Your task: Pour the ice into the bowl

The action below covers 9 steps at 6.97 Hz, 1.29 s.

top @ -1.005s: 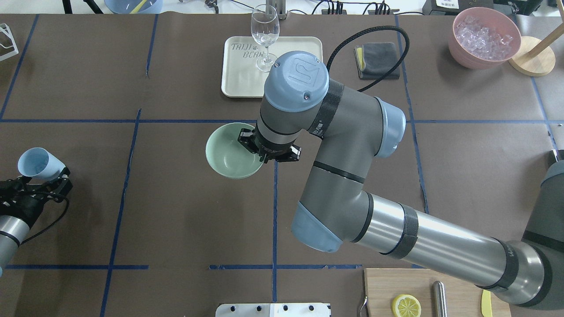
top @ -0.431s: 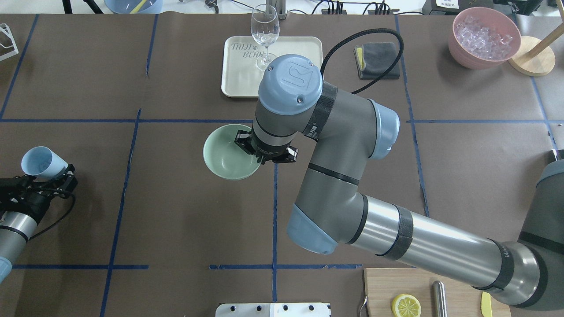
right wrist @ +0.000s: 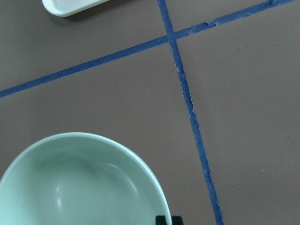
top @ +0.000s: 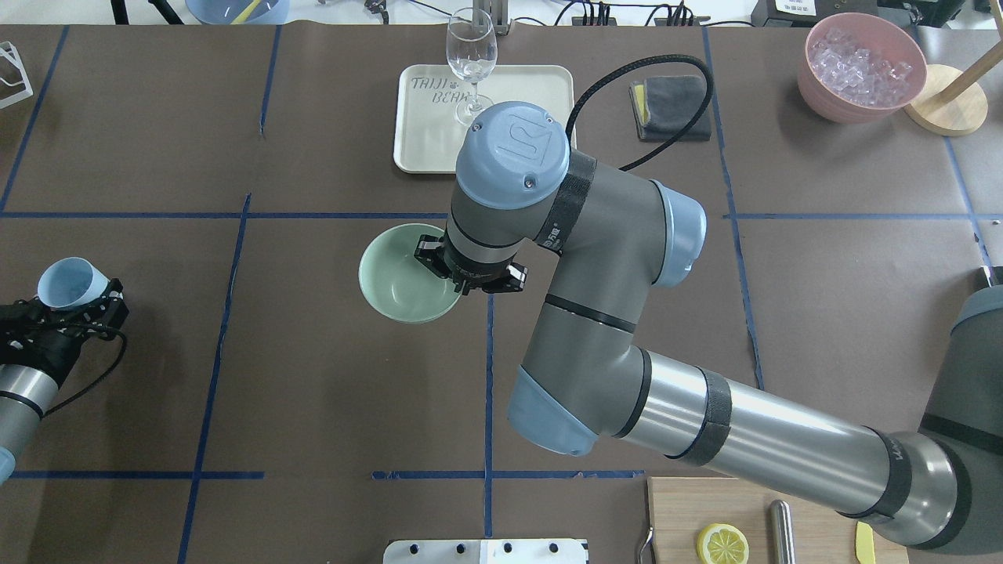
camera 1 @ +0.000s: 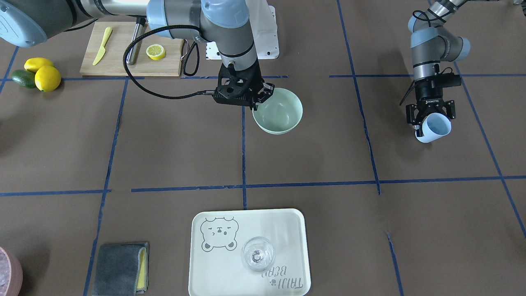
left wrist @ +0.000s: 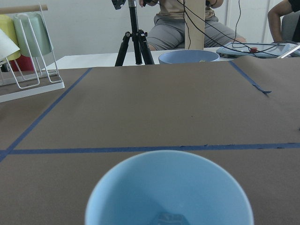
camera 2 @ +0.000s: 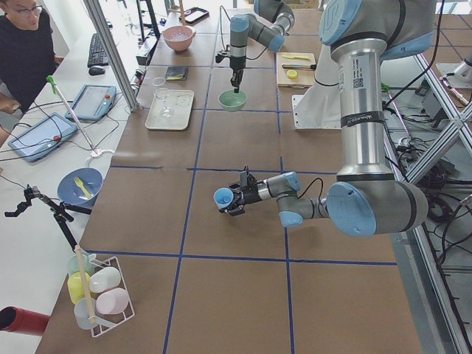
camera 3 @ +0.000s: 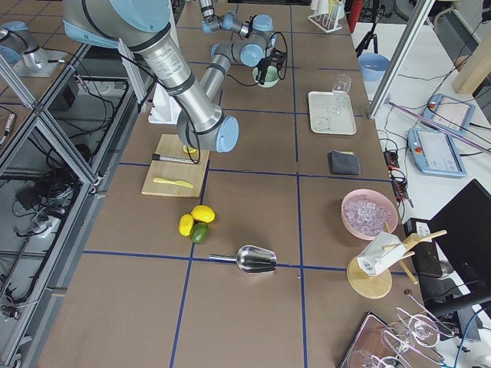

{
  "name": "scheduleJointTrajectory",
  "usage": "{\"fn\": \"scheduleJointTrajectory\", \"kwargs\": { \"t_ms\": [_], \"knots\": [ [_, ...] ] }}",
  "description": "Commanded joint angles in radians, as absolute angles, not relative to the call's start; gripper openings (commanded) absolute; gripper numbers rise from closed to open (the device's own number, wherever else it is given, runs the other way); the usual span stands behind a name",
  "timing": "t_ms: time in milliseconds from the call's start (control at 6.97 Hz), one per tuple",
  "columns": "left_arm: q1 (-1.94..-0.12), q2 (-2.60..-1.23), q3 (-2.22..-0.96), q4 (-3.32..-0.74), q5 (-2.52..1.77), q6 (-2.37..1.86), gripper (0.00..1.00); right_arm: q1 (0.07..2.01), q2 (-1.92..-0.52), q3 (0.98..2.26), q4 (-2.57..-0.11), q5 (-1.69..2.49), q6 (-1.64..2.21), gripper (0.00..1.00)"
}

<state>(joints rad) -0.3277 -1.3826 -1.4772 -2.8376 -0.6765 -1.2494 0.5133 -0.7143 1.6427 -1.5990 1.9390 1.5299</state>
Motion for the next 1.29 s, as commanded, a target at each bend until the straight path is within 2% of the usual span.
{"fn": "scheduleJointTrajectory", "kwargs": {
  "t_ms": [0,287,431,574,861,1005,1149],
  "knots": [
    [-0.342,-1.420,-1.485,-2.842,-0.678,-1.241,0.01,0.502,-0.715,1.637,-1.598,1.931,1.528,0.00],
    [-0.411,-1.431,-1.627,-2.849,-0.715,-1.113,0.00,0.468,-0.712,1.568,-1.525,1.879,1.525,0.00],
    [-0.431,-1.428,-1.676,-2.849,-0.727,-1.048,0.00,0.447,-0.674,1.480,-1.475,1.850,1.526,0.00],
    [-0.445,-1.428,-1.683,-2.849,-0.727,-1.042,0.00,0.428,-0.617,1.386,-1.439,1.824,1.525,0.00],
    [-0.459,-1.433,-1.684,-2.847,-0.727,-1.017,0.00,0.399,-0.586,1.309,-1.367,1.766,1.522,0.00],
    [-0.483,-1.433,-1.706,-2.846,-0.733,-1.009,0.00,0.399,-0.548,1.230,-1.294,1.755,1.523,0.14],
    [-0.517,-1.434,-1.722,-2.847,-0.789,-1.000,0.00,0.400,-0.542,1.224,-1.281,1.753,1.523,0.99]
  ]
}}
